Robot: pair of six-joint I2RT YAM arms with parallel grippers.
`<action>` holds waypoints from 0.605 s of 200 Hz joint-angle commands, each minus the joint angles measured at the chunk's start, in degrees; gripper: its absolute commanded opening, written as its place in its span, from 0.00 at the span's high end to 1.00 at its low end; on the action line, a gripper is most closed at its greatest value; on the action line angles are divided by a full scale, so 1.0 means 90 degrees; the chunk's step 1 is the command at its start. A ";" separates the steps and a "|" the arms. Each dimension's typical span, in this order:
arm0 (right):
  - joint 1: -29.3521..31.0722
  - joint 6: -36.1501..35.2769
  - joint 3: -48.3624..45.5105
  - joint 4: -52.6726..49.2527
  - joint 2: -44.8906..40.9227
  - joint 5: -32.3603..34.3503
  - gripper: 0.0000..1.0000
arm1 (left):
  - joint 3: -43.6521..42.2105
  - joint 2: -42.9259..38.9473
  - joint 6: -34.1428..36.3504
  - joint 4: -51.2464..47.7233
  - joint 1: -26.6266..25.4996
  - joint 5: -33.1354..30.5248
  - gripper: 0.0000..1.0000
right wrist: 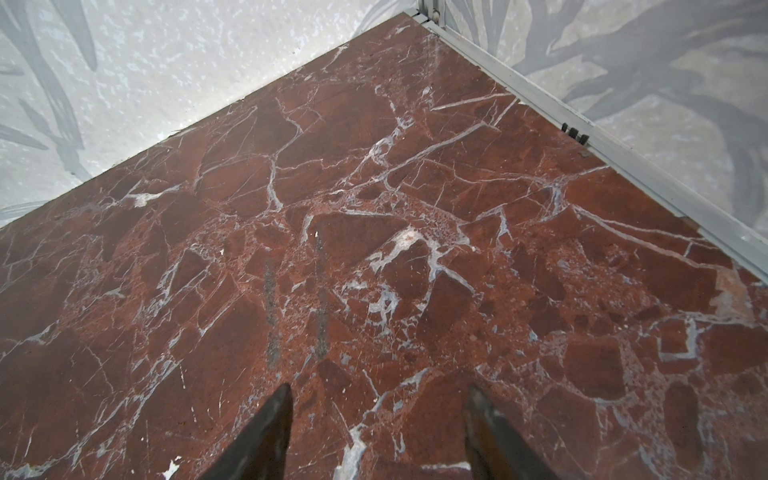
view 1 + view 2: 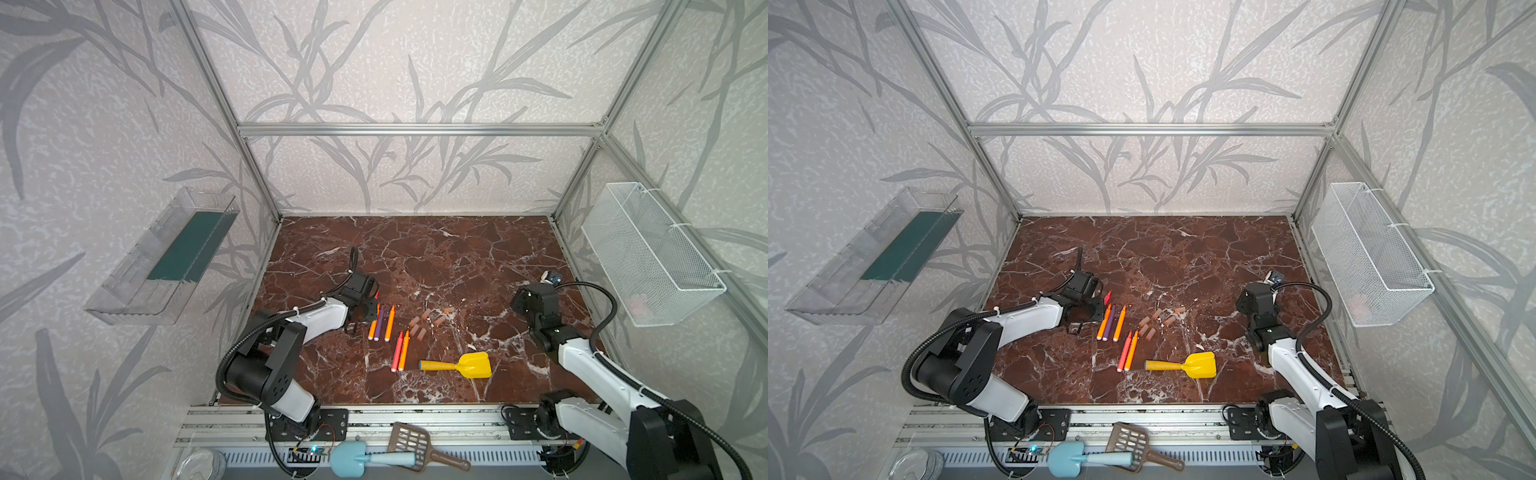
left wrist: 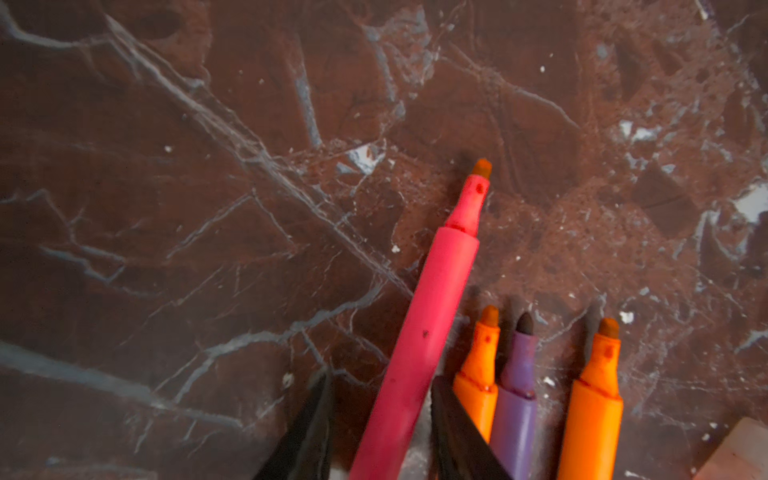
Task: Insert the pens into the pen caps
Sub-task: 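Move the left gripper over the pink marker while the right arm rises, then close the left gripper on the pink marker and lift it upright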
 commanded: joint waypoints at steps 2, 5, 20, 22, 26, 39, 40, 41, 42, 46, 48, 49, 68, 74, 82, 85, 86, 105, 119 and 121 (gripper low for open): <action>-0.0010 -0.0067 0.0099 -0.0011 -0.0102 -0.0035 0.37 | 0.0019 0.0139 -0.0041 -0.0165 -0.0022 -0.0153 0.65; -0.0010 -0.0073 0.0099 -0.0011 -0.0103 -0.0037 0.37 | 0.0004 0.0132 -0.0045 -0.0164 -0.0024 -0.0158 0.66; -0.0010 -0.0090 0.0089 -0.0009 -0.0112 -0.0060 0.37 | -0.0035 0.0130 -0.0065 -0.0173 -0.0022 -0.0187 0.68; -0.0010 -0.0093 0.0089 -0.0010 -0.0120 -0.0066 0.37 | -0.0035 0.0127 -0.0068 -0.0178 -0.0026 -0.0187 0.68; -0.0010 -0.0097 0.0091 -0.0015 -0.0127 -0.0062 0.38 | -0.0044 0.0130 -0.0077 -0.0192 -0.0027 -0.0194 0.69; -0.0010 -0.0083 0.0065 -0.0020 -0.0160 -0.0063 0.37 | -0.0081 0.0115 -0.0120 -0.0198 -0.0020 -0.0192 0.71; -0.0010 -0.0083 0.0065 -0.0020 -0.0160 -0.0063 0.37 | -0.0087 0.0113 -0.0122 -0.0196 -0.0024 -0.0195 0.71; -0.0010 -0.0087 0.0061 -0.0015 -0.0168 -0.0062 0.37 | -0.0090 0.0111 -0.0123 -0.0194 -0.0026 -0.0196 0.72; -0.0010 -0.0087 0.0060 -0.0013 -0.0170 -0.0062 0.37 | -0.0097 0.0106 -0.0129 -0.0199 -0.0022 -0.0197 0.72; -0.0010 -0.0088 0.0050 -0.0011 -0.0189 -0.0061 0.37 | -0.0125 0.0092 -0.0150 -0.0176 -0.0023 -0.0209 0.72; -0.0010 -0.0088 0.0045 -0.0011 -0.0195 -0.0061 0.37 | -0.0128 0.0084 -0.0160 -0.0176 -0.0021 -0.0220 0.73; -0.0010 -0.0085 0.0041 -0.0006 -0.0199 -0.0061 0.37 | -0.0140 0.0082 -0.0162 -0.0170 -0.0024 -0.0218 0.73; -0.0010 -0.0085 -0.0024 0.0071 -0.0261 -0.0062 0.38 | -0.0208 0.0021 -0.0224 -0.0098 -0.0022 -0.0270 0.75; -0.0010 -0.0088 -0.0045 0.0099 -0.0275 -0.0066 0.37 | -0.0211 0.0019 -0.0236 -0.0097 -0.0027 -0.0299 0.75; -0.0010 -0.0085 -0.0072 0.0139 -0.0288 -0.0062 0.37 | -0.0204 0.0032 -0.0253 -0.0098 -0.0027 -0.0333 0.77; -0.0010 -0.0087 -0.0082 0.0153 -0.0288 -0.0062 0.37 | -0.0204 0.0037 -0.0264 -0.0096 -0.0027 -0.0347 0.77; -0.0010 -0.0088 -0.0085 0.0159 -0.0288 -0.0061 0.37 | -0.0202 0.0039 -0.0267 -0.0096 -0.0027 -0.0345 0.77; -0.0010 -0.0097 -0.0086 0.0190 -0.0271 -0.0071 0.37 | -0.0252 0.0059 -0.0344 0.0013 -0.0019 -0.0439 0.79; -0.0010 -0.0116 -0.0073 0.0196 -0.0250 -0.0096 0.37 | -0.0280 0.0092 -0.0364 0.0140 -0.0027 -0.0499 0.80; -0.0010 -0.0117 -0.0064 0.0195 -0.0249 -0.0099 0.37 | -0.0279 0.0103 -0.0372 0.0156 -0.0025 -0.0512 0.81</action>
